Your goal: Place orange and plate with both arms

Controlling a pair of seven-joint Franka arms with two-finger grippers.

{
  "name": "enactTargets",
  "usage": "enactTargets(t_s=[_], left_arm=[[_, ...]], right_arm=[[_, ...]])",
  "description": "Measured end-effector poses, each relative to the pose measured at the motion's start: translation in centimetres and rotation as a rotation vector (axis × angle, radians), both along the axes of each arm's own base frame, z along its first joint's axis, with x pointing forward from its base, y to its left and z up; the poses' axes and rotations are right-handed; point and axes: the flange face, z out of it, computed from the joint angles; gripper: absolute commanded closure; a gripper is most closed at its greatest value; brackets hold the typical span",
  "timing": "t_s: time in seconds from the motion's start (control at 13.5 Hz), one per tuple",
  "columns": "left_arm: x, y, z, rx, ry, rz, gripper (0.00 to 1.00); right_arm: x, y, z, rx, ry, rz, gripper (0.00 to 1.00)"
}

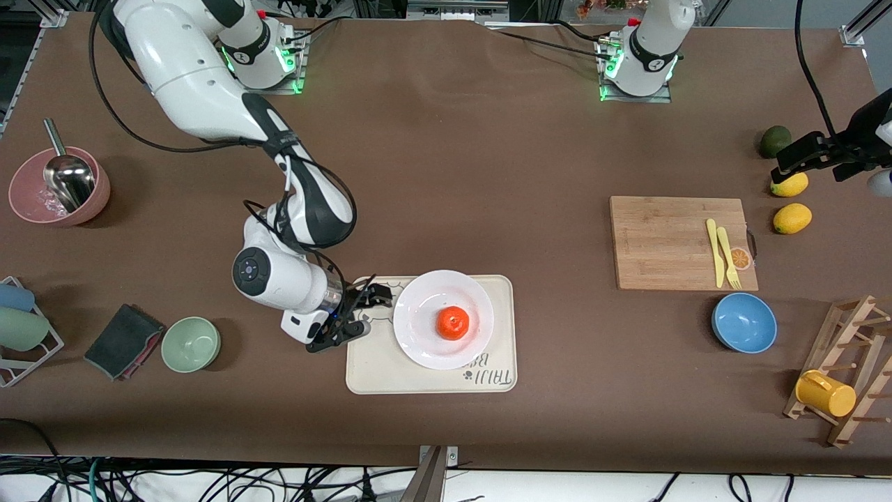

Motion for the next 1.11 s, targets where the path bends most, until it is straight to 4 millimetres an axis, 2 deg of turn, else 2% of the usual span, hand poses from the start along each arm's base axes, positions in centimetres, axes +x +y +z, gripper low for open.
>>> enactTargets(t_s=[0.15, 0.3, 0.44, 0.59, 0.74, 0.81, 0.89, 0.96, 1.11], left_arm=[[0.0, 0.0, 0.0, 0.0, 0.0, 0.0, 0.0], [0.0, 0.0, 0.0, 0.0, 0.001, 0.0, 0.0], [0.0, 0.0, 0.0, 0.0, 0.001, 0.0, 0.0], [-0.1, -0.1, 0.0, 0.0, 0.001, -0.002, 0.0], [-0.1, -0.2, 0.0, 0.0, 0.001, -0.003, 0.0], [-0.1, -0.2, 0.0, 0.0, 0.001, -0.003, 0.0], [-0.1, -0.2, 0.0, 0.0, 0.001, -0.004, 0.0], [-0.1, -0.4, 0.0, 0.0, 0.001, -0.006, 0.0], [-0.1, -0.9, 0.0, -0.001, 0.001, -0.017, 0.0]], right_arm=[[-0.8, -3.5, 3.2, -0.17, 0.089, 0.041, 0.0], [-1.8, -7.3, 7.7, -0.287, 0.18, 0.028, 0.0], [-3.0, -10.9, 13.9, -0.341, 0.22, -0.017, 0.0], [-4.5, -14.3, 21.4, -0.357, 0.194, -0.072, 0.0], [-6.8, -16.3, 28.4, -0.347, 0.149, -0.11, 0.0], [-8.0, -17.1, 30.8, -0.343, 0.14, -0.124, 0.0], [-9.0, -18.2, 32.7, -0.337, 0.132, -0.145, 0.0], [-9.8, -19.8, 33.7, -0.332, 0.131, -0.17, 0.0], [-10.7, -24.9, 33.8, -0.312, 0.12, -0.249, 0.0]])
